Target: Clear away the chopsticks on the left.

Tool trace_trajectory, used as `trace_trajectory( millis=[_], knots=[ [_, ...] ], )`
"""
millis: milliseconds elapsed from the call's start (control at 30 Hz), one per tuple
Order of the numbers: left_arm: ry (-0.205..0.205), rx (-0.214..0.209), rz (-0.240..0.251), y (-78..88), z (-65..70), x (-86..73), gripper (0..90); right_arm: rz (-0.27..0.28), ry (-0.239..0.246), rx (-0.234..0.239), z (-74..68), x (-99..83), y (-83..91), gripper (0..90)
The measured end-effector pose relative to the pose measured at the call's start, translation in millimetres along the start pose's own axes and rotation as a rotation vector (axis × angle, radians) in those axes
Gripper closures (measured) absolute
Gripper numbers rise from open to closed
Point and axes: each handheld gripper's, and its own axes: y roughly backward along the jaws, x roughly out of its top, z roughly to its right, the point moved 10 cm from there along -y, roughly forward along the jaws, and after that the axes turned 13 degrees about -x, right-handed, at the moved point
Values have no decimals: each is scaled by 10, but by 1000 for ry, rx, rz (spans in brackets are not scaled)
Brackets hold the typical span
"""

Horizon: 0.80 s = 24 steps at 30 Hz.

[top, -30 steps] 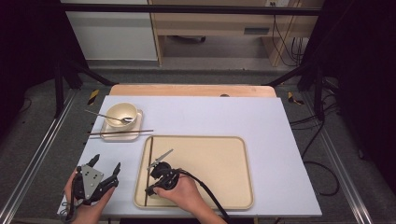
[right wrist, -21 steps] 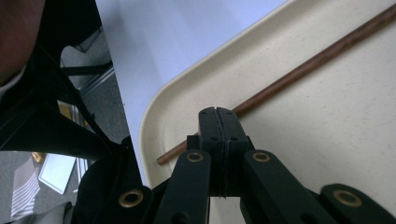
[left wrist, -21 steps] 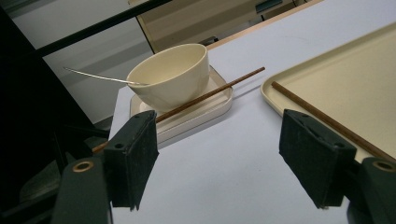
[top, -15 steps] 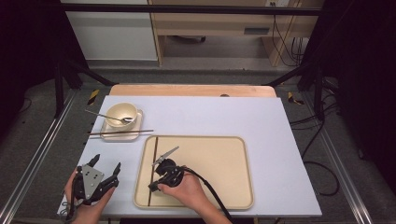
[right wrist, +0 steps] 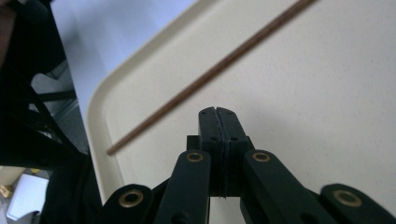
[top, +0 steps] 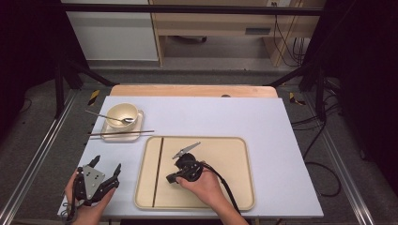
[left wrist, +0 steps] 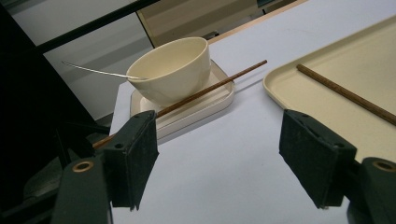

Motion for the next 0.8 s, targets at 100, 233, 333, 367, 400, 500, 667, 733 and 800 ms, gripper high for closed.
trace_trajectory(
  millis=[100,233,333,367,400,500,667,733,800],
  knots=[
    [0,1,-1,-1,-2,-1,279,-5,10,-12,15,-36,6,900],
    [5,2,-1,-7,-11,-12,279,1,11,-22,62,-53,52,900],
    [7,0,-3,-11,-14,-18,279,17,4,-28,101,-45,109,900],
    [7,0,-3,-11,-14,-20,279,25,10,-30,119,-45,136,900],
    [7,-1,-3,-11,-14,-21,279,33,3,-33,128,-43,164,900],
    [6,-2,-6,-16,-14,-28,278,84,29,-53,204,-53,264,819],
    [0,-7,-12,-33,-13,-34,276,159,10,-129,452,-147,493,631],
    [5,-12,-11,-41,-20,-39,275,180,0,-165,565,-208,605,585],
    [21,-21,-15,-52,-34,-50,275,197,-12,-188,656,-268,719,513]
  ],
)
